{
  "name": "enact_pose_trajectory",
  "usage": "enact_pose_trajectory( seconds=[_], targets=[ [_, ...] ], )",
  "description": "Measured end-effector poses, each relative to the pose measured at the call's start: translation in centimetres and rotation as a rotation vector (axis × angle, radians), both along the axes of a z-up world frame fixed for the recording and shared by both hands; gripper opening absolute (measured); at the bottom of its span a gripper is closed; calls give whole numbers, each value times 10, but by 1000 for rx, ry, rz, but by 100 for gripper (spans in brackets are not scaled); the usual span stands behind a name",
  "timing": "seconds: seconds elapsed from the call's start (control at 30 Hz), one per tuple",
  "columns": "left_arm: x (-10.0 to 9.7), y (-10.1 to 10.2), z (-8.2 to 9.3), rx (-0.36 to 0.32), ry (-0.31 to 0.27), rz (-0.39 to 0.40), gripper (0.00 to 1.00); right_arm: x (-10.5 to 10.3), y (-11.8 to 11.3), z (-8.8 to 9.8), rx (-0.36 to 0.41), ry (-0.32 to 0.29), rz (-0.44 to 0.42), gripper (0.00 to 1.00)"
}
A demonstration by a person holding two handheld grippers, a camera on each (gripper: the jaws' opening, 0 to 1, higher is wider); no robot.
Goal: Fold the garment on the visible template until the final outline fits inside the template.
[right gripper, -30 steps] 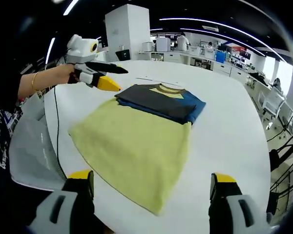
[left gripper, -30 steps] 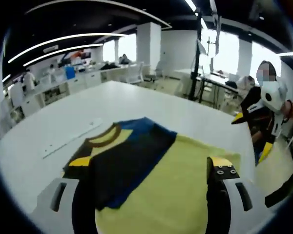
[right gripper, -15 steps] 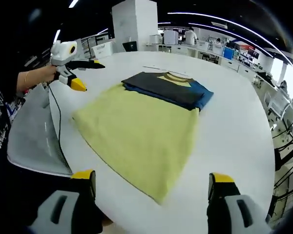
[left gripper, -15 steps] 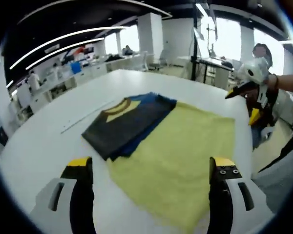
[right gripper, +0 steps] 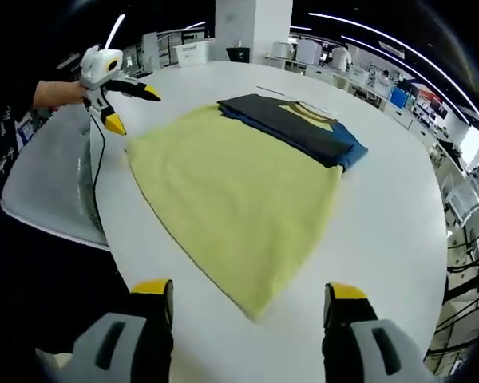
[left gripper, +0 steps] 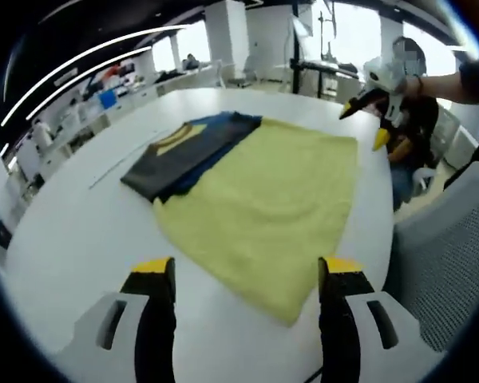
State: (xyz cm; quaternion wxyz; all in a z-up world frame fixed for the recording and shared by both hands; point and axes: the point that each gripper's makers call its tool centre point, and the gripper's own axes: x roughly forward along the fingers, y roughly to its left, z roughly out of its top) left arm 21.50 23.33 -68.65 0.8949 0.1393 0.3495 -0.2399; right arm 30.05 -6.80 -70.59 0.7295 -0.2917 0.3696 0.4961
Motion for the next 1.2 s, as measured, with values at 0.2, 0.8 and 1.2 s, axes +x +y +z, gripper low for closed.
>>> enact_pose_trajectory(
  seconds=[0.2, 0.8, 1.2],
  targets=[
    [-16, -6, -18, 47, 47, -72, 50, -2, -2, -4, -39, -21, 84, 65],
    [-27, -4, -41, 76, 115, -79, 30, 8, 0, -16, -101, -46, 186, 44],
    [-28, -7, -42, 47, 157, -113, 24, 7, -3, -27, -131, 65, 173, 35]
  ],
)
